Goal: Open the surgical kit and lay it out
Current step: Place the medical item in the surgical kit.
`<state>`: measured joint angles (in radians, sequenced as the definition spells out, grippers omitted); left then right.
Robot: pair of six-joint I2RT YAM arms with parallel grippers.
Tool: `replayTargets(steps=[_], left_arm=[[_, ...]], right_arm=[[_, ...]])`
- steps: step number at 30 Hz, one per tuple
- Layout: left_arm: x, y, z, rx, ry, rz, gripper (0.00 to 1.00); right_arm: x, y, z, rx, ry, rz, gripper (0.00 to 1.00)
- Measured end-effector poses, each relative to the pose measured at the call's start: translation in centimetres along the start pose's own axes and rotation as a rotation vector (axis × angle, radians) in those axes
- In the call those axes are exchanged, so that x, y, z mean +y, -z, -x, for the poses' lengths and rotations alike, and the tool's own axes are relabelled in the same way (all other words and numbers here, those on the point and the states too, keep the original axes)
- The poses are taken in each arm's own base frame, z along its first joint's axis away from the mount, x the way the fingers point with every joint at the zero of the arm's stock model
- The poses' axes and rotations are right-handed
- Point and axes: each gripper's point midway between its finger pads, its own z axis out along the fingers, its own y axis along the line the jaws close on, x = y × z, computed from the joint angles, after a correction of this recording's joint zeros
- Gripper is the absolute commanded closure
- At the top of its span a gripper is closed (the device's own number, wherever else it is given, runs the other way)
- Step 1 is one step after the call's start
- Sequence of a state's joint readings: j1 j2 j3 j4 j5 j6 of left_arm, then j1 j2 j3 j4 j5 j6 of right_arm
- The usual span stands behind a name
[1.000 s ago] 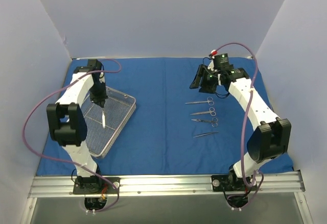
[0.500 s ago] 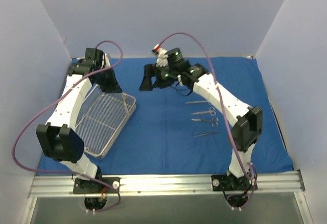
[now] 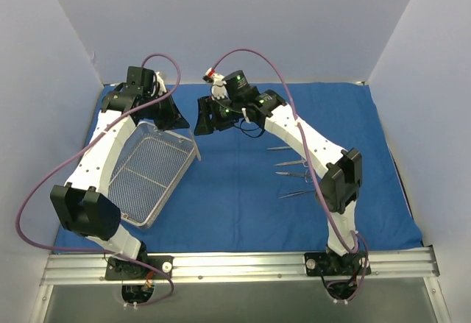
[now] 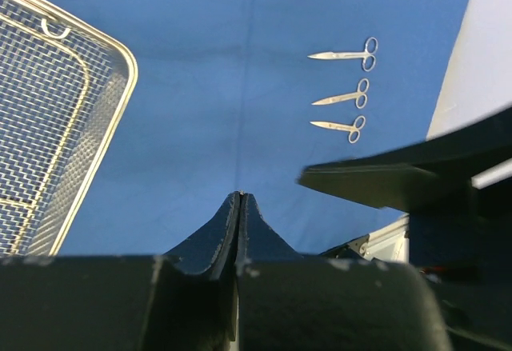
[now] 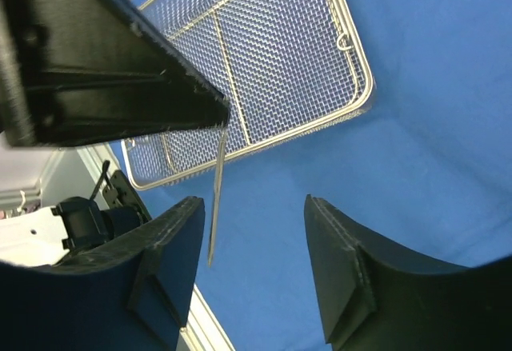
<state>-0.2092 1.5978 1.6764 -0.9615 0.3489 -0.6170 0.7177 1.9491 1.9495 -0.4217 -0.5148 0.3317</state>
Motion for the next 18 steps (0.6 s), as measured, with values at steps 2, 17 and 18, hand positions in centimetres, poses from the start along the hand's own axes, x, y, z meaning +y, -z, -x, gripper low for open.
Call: replayTargets(steps=[2,17,18], left_arm=[[-0.4,-0.1,-0.2,0.007,-0.002,-0.010,0.98],[-0.9,-0.2,-0.7,0.018,-0.013,-0.021,0.98],[-0.9,-0.2,-0.7,0.018,-0.015,-0.021,0.98]], right_arm=[[-0.1,-0.5,-0.4,0.021,-0.001,0.002,0.50],[0.1,-1.5,-1.5,0.090,0.000,0.023,0.56],[0.1,-1.5,-1.5,0.089,0.001,0.023,0.56]])
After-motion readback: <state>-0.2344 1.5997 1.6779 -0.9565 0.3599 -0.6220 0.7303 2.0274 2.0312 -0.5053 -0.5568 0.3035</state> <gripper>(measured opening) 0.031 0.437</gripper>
